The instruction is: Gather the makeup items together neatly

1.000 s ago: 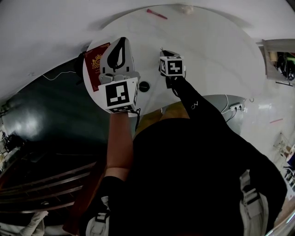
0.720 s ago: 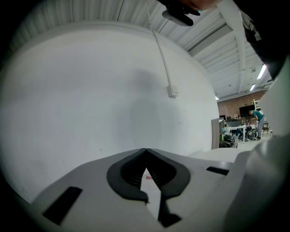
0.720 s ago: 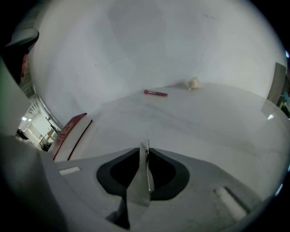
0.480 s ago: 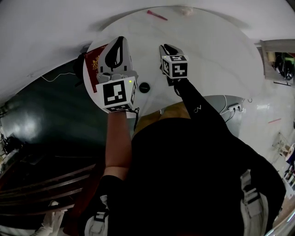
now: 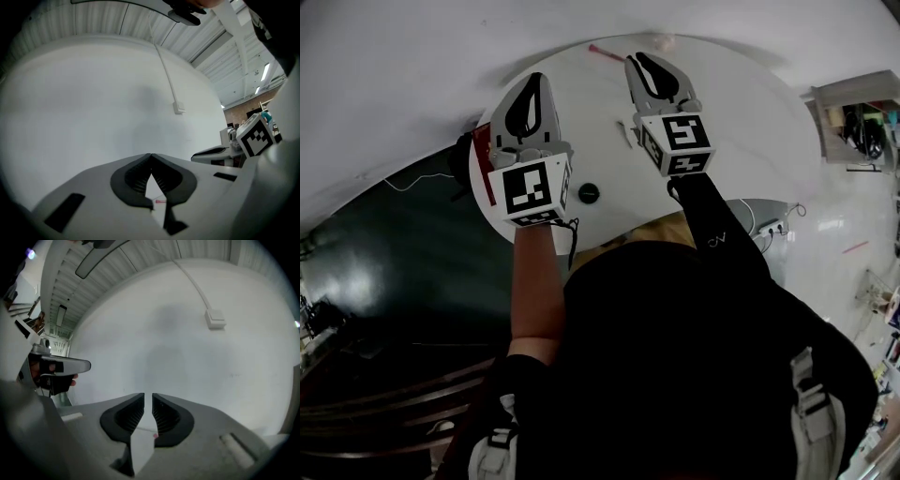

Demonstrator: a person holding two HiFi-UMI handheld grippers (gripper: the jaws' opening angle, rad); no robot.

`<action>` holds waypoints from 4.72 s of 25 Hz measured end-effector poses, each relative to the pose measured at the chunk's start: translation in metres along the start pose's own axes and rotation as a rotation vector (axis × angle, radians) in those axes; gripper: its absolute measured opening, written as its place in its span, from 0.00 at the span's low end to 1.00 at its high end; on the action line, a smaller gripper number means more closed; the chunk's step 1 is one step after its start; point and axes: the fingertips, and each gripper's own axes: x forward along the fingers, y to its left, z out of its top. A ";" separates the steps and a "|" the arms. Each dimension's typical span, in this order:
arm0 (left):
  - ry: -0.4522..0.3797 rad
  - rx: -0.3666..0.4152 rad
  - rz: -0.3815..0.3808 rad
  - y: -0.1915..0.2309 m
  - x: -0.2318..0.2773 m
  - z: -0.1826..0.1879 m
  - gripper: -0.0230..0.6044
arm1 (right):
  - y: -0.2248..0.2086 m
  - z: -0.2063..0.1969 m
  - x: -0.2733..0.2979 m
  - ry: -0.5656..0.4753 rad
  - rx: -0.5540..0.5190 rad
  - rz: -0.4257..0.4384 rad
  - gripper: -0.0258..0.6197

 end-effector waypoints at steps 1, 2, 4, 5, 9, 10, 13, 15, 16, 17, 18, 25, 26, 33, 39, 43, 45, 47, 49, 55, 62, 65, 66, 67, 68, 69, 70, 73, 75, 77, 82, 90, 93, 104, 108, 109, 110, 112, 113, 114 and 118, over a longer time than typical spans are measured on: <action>-0.009 0.000 -0.003 -0.001 0.001 0.003 0.05 | -0.001 0.010 -0.004 -0.019 -0.010 -0.003 0.11; -0.017 0.001 -0.007 -0.002 0.001 0.006 0.05 | -0.002 0.020 -0.009 -0.048 -0.014 -0.008 0.11; -0.033 0.005 -0.015 -0.006 0.001 0.012 0.05 | -0.007 0.045 -0.026 -0.148 -0.024 -0.026 0.11; -0.038 0.004 -0.019 -0.008 0.000 0.013 0.05 | -0.009 0.055 -0.036 -0.199 -0.039 -0.034 0.11; -0.044 0.011 -0.022 -0.017 -0.003 0.015 0.05 | -0.010 0.067 -0.050 -0.242 -0.085 -0.023 0.11; -0.047 0.016 -0.023 -0.020 -0.004 0.016 0.05 | -0.009 0.066 -0.052 -0.241 -0.081 -0.016 0.11; -0.051 0.029 -0.018 -0.026 -0.007 0.020 0.05 | -0.008 0.065 -0.056 -0.238 -0.075 0.009 0.11; -0.049 0.037 0.003 -0.027 -0.010 0.020 0.05 | -0.006 0.063 -0.059 -0.239 -0.077 0.038 0.11; -0.046 0.041 0.018 -0.027 -0.014 0.020 0.05 | -0.005 0.062 -0.060 -0.240 -0.074 0.057 0.11; -0.043 0.046 0.034 -0.028 -0.018 0.020 0.05 | -0.002 0.060 -0.062 -0.241 -0.070 0.077 0.11; -0.039 0.051 0.051 -0.028 -0.023 0.020 0.05 | 0.001 0.059 -0.062 -0.242 -0.065 0.097 0.11; -0.020 0.074 0.199 -0.012 -0.053 0.022 0.05 | 0.037 0.057 -0.050 -0.242 -0.022 0.268 0.11; -0.011 0.076 0.229 -0.007 -0.061 0.019 0.05 | 0.043 0.055 -0.048 -0.239 -0.011 0.292 0.11; 0.075 0.092 0.389 0.024 -0.104 0.002 0.05 | 0.084 0.025 -0.023 -0.156 0.045 0.464 0.11; 0.107 0.072 0.419 0.025 -0.121 -0.017 0.05 | 0.158 -0.114 -0.034 0.272 -0.055 0.751 0.14; 0.130 0.049 0.429 0.028 -0.131 -0.031 0.05 | 0.192 -0.191 -0.062 0.476 -0.207 0.852 0.17; 0.135 0.044 0.433 0.029 -0.136 -0.036 0.05 | 0.199 -0.219 -0.070 0.526 -0.300 0.875 0.17; 0.128 0.041 0.436 0.031 -0.139 -0.037 0.05 | 0.202 -0.243 -0.079 0.589 -0.346 0.905 0.17; 0.125 0.035 0.440 0.033 -0.141 -0.038 0.05 | 0.204 -0.262 -0.087 0.653 -0.362 0.925 0.17; 0.127 0.025 0.449 0.040 -0.146 -0.044 0.05 | 0.205 -0.307 -0.109 0.799 -0.432 0.967 0.17; 0.115 0.019 0.451 0.046 -0.148 -0.043 0.05 | 0.203 -0.308 -0.105 0.792 -0.484 0.958 0.05; 0.117 0.024 0.441 0.046 -0.145 -0.042 0.05 | 0.198 -0.283 -0.089 0.707 -0.430 0.896 0.05; 0.118 0.027 0.437 0.046 -0.144 -0.041 0.05 | 0.195 -0.269 -0.079 0.662 -0.409 0.863 0.05; 0.115 0.030 0.432 0.046 -0.142 -0.040 0.05 | 0.191 -0.253 -0.069 0.613 -0.385 0.828 0.05; 0.110 0.033 0.426 0.046 -0.140 -0.038 0.05 | 0.186 -0.235 -0.059 0.563 -0.361 0.790 0.05; 0.104 0.036 0.421 0.047 -0.138 -0.035 0.05 | 0.181 -0.216 -0.049 0.515 -0.336 0.753 0.05; 0.099 0.038 0.417 0.047 -0.135 -0.033 0.05 | 0.177 -0.194 -0.040 0.466 -0.309 0.718 0.05; 0.086 0.048 0.407 0.047 -0.129 -0.025 0.05 | 0.164 -0.123 -0.023 0.302 -0.240 0.642 0.05; 0.071 0.060 0.402 0.048 -0.125 -0.016 0.05 | 0.156 -0.075 -0.017 0.188 -0.212 0.597 0.05; 0.052 0.078 0.403 0.052 -0.123 -0.006 0.05 | 0.146 -0.029 -0.012 0.071 -0.176 0.541 0.05; 0.026 0.120 0.413 0.061 -0.125 0.011 0.05 | 0.129 0.030 -0.016 -0.084 -0.163 0.454 0.05; -0.006 0.135 0.260 0.031 -0.080 0.014 0.05 | 0.075 0.035 -0.028 -0.095 -0.153 0.292 0.05; -0.018 0.131 0.187 0.008 -0.049 0.014 0.05 | 0.033 0.033 -0.037 -0.085 -0.150 0.201 0.05; -0.071 0.118 -0.030 -0.062 0.021 0.017 0.05 | -0.111 0.023 -0.099 -0.068 -0.111 -0.080 0.05; -0.079 0.084 -0.029 -0.060 0.031 0.016 0.05 | -0.118 0.014 -0.101 -0.053 -0.085 -0.092 0.05; -0.079 0.086 -0.027 -0.061 0.034 0.017 0.05 | -0.117 0.011 -0.098 -0.047 -0.071 -0.080 0.05; -0.081 0.087 -0.027 -0.062 0.036 0.017 0.05 | -0.113 0.007 -0.093 -0.033 -0.058 -0.057 0.05; -0.081 0.085 -0.023 -0.062 0.039 0.017 0.05 | -0.101 -0.013 -0.074 0.034 -0.039 0.016 0.05; -0.079 0.083 -0.018 -0.061 0.040 0.016 0.05 | -0.093 -0.032 -0.062 0.095 -0.027 0.057 0.05; -0.078 0.079 -0.011 -0.059 0.040 0.016 0.05 | -0.086 -0.057 -0.049 0.170 -0.013 0.095 0.05; -0.077 0.047 0.006 -0.055 0.040 0.014 0.05 | -0.067 -0.165 -0.022 0.491 -0.035 0.169 0.05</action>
